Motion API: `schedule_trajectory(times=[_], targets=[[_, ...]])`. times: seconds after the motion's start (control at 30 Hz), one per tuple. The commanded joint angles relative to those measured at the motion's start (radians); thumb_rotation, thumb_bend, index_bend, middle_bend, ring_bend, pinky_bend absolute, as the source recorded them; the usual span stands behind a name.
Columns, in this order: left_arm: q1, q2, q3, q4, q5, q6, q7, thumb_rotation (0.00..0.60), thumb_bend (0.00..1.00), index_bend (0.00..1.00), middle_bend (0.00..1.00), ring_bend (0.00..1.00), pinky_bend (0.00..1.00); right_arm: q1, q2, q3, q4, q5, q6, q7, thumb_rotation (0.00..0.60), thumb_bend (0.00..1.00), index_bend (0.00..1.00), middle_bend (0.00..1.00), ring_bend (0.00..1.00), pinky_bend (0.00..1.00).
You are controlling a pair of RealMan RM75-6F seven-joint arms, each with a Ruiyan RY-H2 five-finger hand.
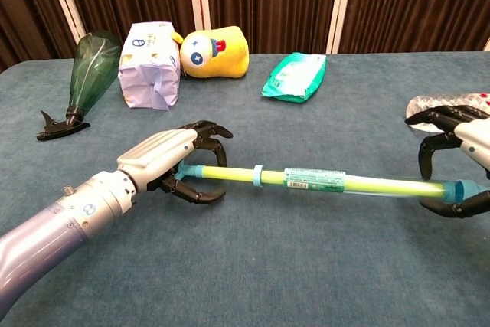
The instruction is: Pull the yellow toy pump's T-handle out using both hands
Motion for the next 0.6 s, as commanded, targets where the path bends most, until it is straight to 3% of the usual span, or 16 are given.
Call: schedule_trajectory(times=[0.03, 0.33, 0.6], targets=[[-0.002, -0.015, 0.007, 0.036, 0.000, 0.022, 0.020, 0.600, 0.46, 0.57, 0.14, 0.00, 0.06, 0.001, 0.008, 0.003, -0.003, 0.001, 0.002, 0.004, 0.600, 0.54, 0.77, 0.13, 0.01, 0.00], [0.002, -0.005, 0.016, 0.040, -0.001, 0.080, 0.030, 0.600, 0.50, 0.62, 0.15, 0.00, 0.06, 0.002, 0.031, 0.024, -0.003, 0.024, 0.006, 0.010, 0.600, 0.54, 0.78, 0.14, 0.02, 0.00], [0.017, 0.046, 0.030, -0.019, 0.008, 0.150, 0.069, 0.600, 0.50, 0.63, 0.17, 0.00, 0.06, 0.001, 0.053, 0.056, 0.010, 0.063, 0.008, 0.031, 0.600, 0.54, 0.80, 0.16, 0.03, 0.00]])
